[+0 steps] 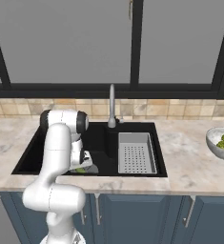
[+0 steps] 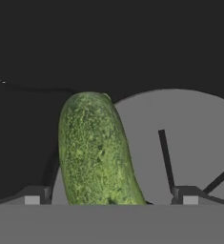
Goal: Pick the broccolis from the cabinet and place them in one bowl. Pick the cucumber from the sink and place it in the other bowl.
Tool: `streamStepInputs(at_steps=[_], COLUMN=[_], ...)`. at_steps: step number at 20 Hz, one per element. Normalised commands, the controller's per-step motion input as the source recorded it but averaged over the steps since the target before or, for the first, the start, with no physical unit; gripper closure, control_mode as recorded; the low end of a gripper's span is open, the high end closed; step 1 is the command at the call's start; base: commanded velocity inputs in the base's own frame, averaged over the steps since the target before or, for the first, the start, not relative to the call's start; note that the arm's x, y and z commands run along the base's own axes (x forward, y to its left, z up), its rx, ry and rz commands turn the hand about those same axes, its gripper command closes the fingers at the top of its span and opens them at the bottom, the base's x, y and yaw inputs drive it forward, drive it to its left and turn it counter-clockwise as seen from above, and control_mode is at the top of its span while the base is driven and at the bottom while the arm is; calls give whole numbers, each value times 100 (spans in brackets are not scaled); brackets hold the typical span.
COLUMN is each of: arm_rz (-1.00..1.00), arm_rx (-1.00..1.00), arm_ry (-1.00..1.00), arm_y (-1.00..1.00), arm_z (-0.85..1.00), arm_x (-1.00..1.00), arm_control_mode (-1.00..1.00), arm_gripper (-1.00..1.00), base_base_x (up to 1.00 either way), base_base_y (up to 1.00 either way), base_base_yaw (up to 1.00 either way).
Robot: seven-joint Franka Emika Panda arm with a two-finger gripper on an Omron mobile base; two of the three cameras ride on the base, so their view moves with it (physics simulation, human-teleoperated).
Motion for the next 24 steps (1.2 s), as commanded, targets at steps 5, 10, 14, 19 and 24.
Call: streamStepInputs(at_steps=[5,10,14,19,24], arm_rz=[0,0,0,0,-2], arm_rx=[0,0,0,0,0], arm_ry=[0,0,0,0,1], arm_y=[0,0,0,0,0], arm_z=[0,0,0,2,61], arm_x=[0,0,0,0,2], arm_control_mode=[-100,-100,-100,-100,-100], arm_gripper=[100,100,100,100,100], base_base_x=[0,0,0,0,0], base_base_y=[0,0,0,0,0], base_base_yaw=[0,0,0,0,0])
